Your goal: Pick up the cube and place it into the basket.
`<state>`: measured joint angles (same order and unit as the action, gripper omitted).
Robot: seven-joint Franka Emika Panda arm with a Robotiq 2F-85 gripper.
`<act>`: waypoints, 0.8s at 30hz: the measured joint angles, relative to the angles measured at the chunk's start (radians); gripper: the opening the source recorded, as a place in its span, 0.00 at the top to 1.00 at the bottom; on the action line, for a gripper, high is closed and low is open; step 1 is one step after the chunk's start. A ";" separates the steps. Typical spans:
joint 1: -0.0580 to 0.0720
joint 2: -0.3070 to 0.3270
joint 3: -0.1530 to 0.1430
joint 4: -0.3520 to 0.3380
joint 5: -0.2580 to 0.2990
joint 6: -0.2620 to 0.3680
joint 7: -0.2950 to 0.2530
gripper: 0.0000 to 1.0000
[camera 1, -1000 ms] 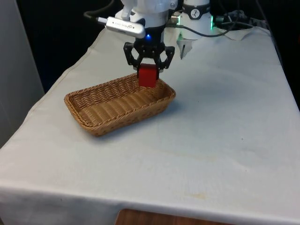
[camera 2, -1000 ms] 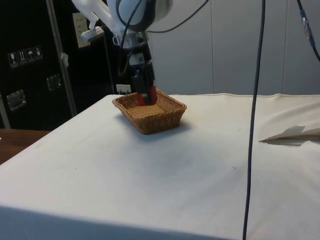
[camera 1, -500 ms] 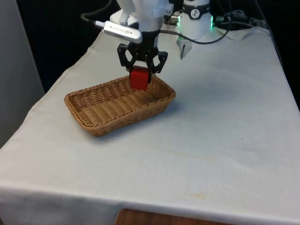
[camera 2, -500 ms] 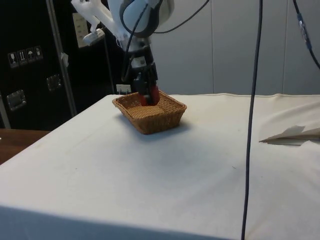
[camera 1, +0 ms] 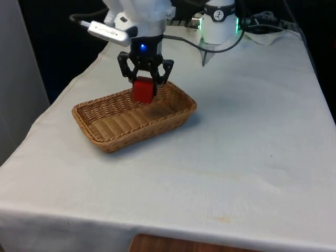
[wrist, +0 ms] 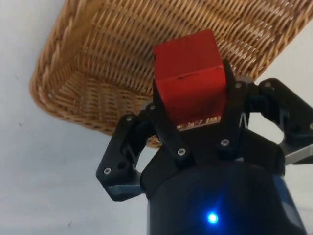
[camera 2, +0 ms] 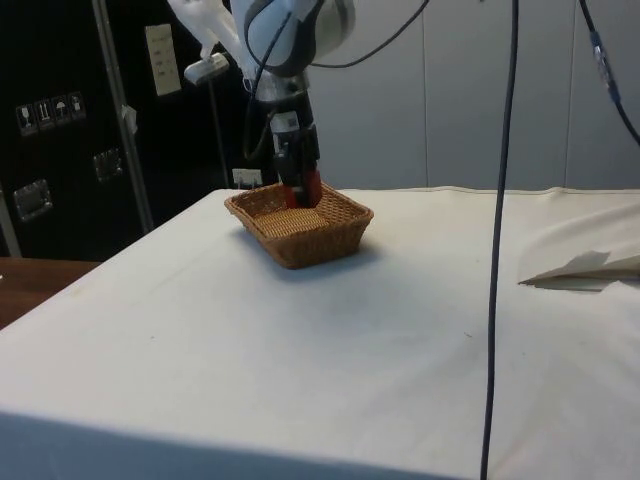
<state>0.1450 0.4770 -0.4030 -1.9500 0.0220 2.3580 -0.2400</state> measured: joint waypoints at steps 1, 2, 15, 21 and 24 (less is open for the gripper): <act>-0.001 0.004 -0.003 0.002 0.009 0.001 -0.009 1.00; -0.001 0.004 -0.003 0.002 0.009 0.001 -0.009 1.00; -0.012 0.055 -0.042 0.025 0.102 0.026 -0.107 1.00; -0.012 0.055 -0.042 0.025 0.103 0.026 -0.107 1.00; -0.012 0.055 -0.042 0.025 0.103 0.026 -0.107 1.00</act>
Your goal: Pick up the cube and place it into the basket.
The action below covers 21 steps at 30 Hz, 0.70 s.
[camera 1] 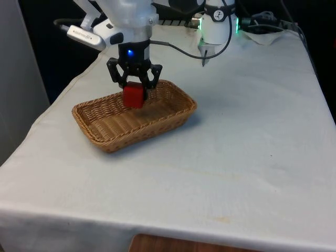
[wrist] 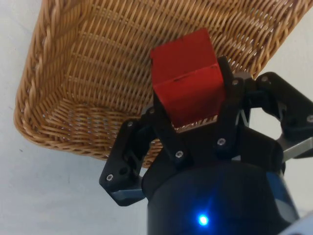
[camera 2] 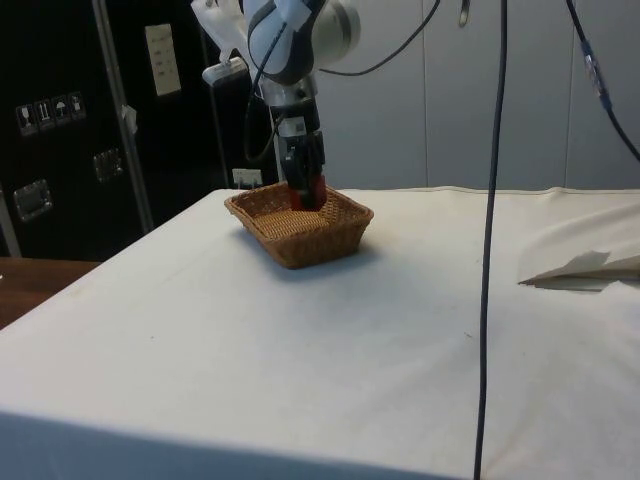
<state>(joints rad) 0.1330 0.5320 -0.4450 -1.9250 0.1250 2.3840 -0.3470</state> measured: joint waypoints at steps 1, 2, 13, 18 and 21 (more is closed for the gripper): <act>0.000 0.000 0.000 0.000 0.000 0.000 0.000 1.00; 0.000 0.000 0.000 0.000 0.000 0.000 0.000 1.00; 0.000 0.001 0.000 0.000 0.004 -0.002 0.000 1.00; 0.000 0.007 0.001 0.002 0.011 -0.002 0.000 1.00; 0.000 0.012 0.002 0.006 0.016 -0.002 0.000 1.00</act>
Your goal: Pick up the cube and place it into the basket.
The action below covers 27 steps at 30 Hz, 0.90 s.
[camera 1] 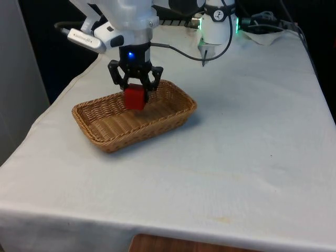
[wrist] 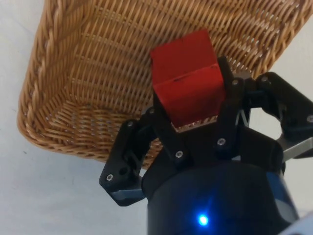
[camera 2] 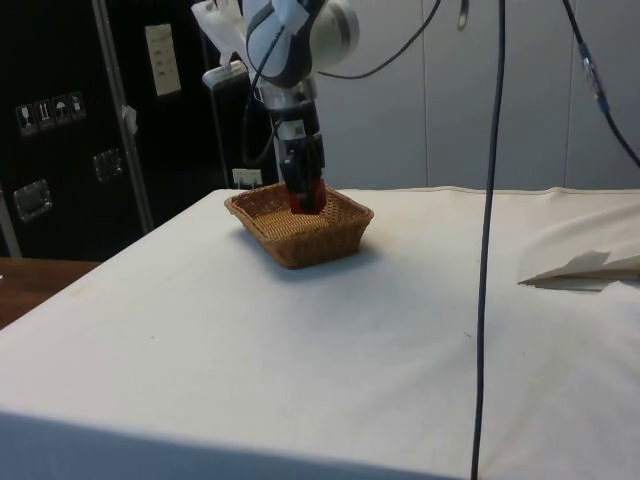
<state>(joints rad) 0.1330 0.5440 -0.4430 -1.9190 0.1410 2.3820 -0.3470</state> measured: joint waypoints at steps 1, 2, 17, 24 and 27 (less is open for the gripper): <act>0.000 0.004 0.000 0.003 0.004 0.000 0.000 1.00; 0.001 0.013 0.000 0.010 0.014 0.000 -0.001 1.00; -0.001 0.068 0.000 0.046 0.105 -0.002 -0.037 1.00; -0.002 0.088 -0.001 0.060 0.136 -0.004 -0.054 1.00; -0.002 0.089 -0.001 0.060 0.140 -0.004 -0.055 0.97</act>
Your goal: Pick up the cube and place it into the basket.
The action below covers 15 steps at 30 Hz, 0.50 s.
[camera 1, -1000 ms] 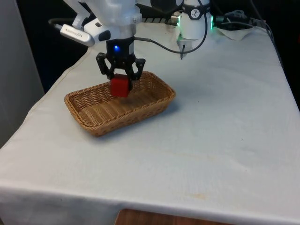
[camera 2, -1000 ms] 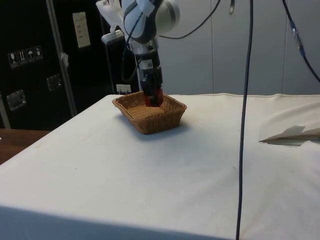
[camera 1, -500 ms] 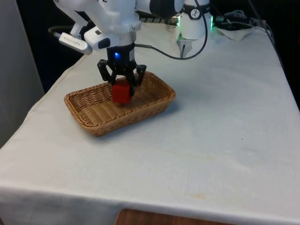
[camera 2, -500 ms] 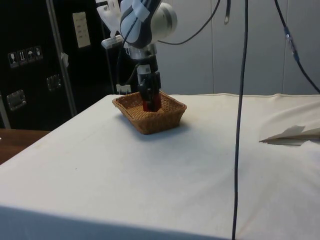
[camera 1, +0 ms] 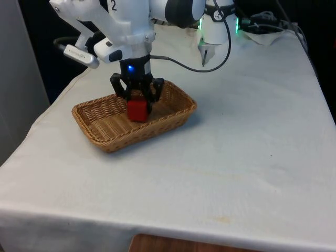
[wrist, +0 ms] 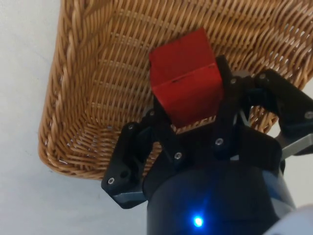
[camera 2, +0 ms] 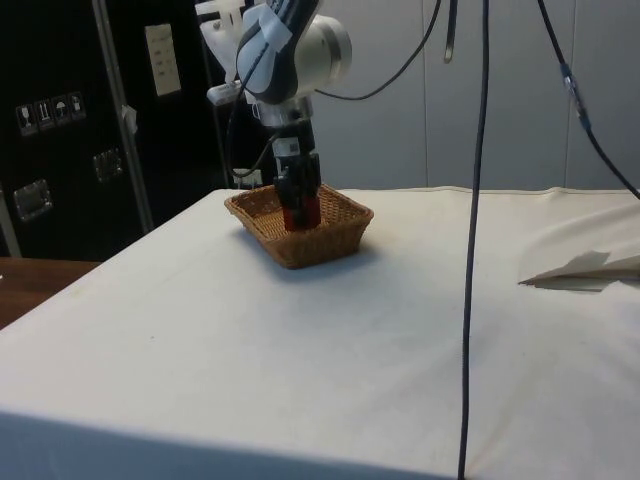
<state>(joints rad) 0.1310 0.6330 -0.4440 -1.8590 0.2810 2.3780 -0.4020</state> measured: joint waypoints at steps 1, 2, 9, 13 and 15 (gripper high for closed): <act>0.000 0.000 -0.001 0.000 0.001 0.000 0.000 0.97; 0.000 0.000 -0.001 0.000 0.001 0.000 0.000 0.86; 0.000 0.000 -0.001 0.000 0.005 0.000 -0.001 0.10; 0.000 0.000 -0.002 0.000 0.005 0.000 -0.001 0.00; 0.000 0.000 -0.002 0.000 0.005 -0.001 -0.001 0.00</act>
<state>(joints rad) 0.1310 0.6330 -0.4460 -1.8590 0.2860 2.3770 -0.4030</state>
